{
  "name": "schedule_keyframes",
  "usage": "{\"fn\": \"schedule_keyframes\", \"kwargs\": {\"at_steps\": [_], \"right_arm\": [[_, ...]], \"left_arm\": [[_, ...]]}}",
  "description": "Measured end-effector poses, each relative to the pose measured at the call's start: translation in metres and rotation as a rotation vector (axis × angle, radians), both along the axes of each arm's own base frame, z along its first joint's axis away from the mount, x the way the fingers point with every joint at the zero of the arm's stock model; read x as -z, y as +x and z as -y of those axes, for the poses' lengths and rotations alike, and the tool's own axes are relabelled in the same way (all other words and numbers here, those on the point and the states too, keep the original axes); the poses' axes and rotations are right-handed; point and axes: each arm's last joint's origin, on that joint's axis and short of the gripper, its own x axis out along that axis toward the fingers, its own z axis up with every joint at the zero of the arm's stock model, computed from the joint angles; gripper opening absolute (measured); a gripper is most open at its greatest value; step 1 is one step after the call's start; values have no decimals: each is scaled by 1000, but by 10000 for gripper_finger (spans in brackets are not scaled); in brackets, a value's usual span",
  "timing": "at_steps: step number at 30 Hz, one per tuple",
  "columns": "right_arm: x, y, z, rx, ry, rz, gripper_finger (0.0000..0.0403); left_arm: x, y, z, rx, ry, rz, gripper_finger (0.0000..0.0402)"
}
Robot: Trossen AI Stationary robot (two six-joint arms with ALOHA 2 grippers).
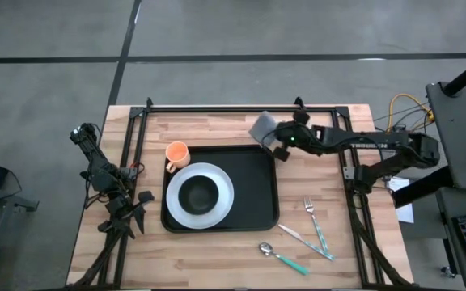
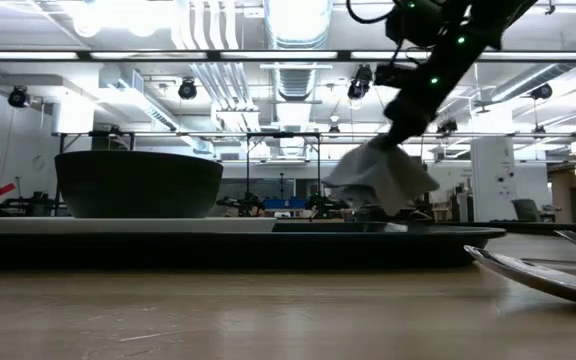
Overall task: Set up tray
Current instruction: Put the gray napkin on the black tray
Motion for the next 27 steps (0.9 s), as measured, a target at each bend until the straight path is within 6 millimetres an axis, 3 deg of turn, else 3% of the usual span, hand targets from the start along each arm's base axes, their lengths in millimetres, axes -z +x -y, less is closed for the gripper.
{"fn": "schedule_keyframes", "kwargs": {"at_steps": [10,17,22,27], "right_arm": [[52,46,-8,-121,-3,-44,9],[61,69,-25,-235,-85,29,9],[64,69,-45,-337,-104,5,8],[71,52,-59,-470,-78,5,8]], "left_arm": [[0,0,0,1,0,0,120],[0,0,0,0,0,0,120],[0,0,0,0,0,0,121],[0,0,0,0,0,0,121]]}}
